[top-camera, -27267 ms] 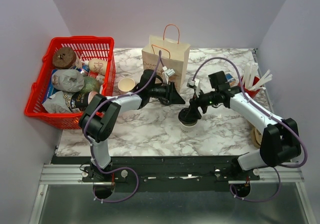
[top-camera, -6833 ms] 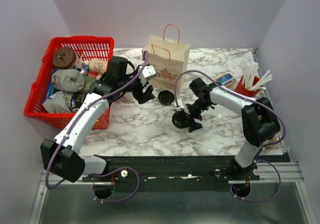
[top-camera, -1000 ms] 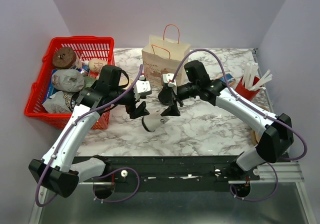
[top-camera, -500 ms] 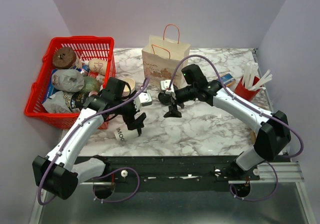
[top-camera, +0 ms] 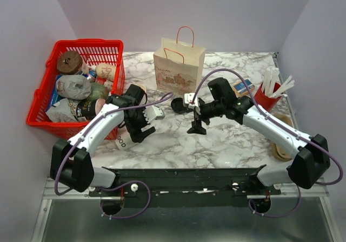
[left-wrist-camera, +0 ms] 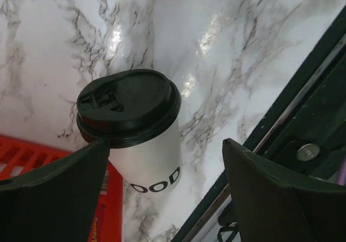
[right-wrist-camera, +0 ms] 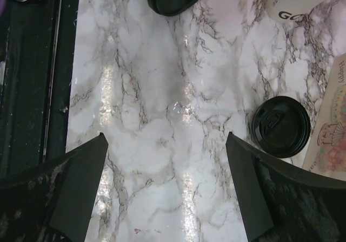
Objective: Pack the takeout coffee
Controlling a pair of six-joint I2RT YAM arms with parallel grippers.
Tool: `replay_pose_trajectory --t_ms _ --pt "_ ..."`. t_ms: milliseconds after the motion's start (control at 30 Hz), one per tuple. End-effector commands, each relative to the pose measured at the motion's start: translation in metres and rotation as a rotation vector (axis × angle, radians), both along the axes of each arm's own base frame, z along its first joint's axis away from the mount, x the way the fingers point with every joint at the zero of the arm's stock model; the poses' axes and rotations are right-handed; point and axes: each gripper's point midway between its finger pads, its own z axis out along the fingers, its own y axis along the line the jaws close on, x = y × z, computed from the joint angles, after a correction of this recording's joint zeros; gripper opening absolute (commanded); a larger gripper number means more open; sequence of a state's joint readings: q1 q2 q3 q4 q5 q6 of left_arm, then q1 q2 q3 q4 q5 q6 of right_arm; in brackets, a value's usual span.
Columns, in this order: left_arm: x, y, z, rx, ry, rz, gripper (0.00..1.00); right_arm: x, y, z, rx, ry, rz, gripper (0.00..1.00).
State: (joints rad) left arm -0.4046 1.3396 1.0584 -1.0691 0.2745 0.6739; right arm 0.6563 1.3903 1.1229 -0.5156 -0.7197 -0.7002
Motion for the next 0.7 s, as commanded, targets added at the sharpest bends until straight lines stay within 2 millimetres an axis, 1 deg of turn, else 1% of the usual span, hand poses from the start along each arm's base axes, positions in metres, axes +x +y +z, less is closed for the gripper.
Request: replay_pose_trajectory --t_ms 0,100,167,233,300,400,433,467,533,600,633,667 --pt "0.013 0.048 -0.014 0.221 -0.027 0.130 0.93 0.001 -0.015 -0.003 -0.025 -0.012 -0.060 0.99" --pt "0.016 0.066 -0.028 0.267 0.005 0.222 0.94 0.002 -0.019 -0.007 -0.032 -0.005 -0.072 1.00" --pt "0.018 0.078 -0.038 0.312 0.043 0.270 0.93 0.005 -0.019 -0.005 -0.028 -0.009 -0.079 1.00" --pt "0.022 0.086 -0.041 0.312 0.058 0.327 0.93 0.009 -0.019 -0.005 -0.026 -0.017 -0.081 1.00" --pt "0.027 0.086 -0.039 0.292 0.047 0.344 0.93 0.011 -0.018 -0.004 -0.026 -0.020 -0.082 1.00" --pt "0.039 0.084 -0.028 0.258 -0.004 0.372 0.93 0.013 -0.018 -0.005 -0.028 -0.015 -0.086 1.00" --pt "0.040 0.079 -0.027 0.230 -0.001 0.382 0.93 0.014 -0.018 -0.005 -0.027 -0.013 -0.088 1.00" --pt "0.040 0.079 -0.028 0.232 0.010 0.388 0.94 0.014 -0.017 -0.007 -0.028 -0.003 -0.084 1.00" --pt "0.034 0.079 -0.029 0.244 0.055 0.400 0.93 0.015 -0.016 -0.006 -0.025 -0.004 -0.085 1.00" --pt "0.026 0.076 -0.036 0.242 0.107 0.392 0.93 0.017 -0.016 -0.005 -0.026 -0.007 -0.085 1.00" --pt "0.021 0.074 -0.039 0.231 0.124 0.385 0.99 0.018 -0.017 -0.007 -0.029 -0.008 -0.085 1.00" --pt "0.022 0.071 -0.038 0.212 0.119 0.379 0.99 0.019 -0.017 -0.006 -0.033 -0.010 -0.089 1.00"
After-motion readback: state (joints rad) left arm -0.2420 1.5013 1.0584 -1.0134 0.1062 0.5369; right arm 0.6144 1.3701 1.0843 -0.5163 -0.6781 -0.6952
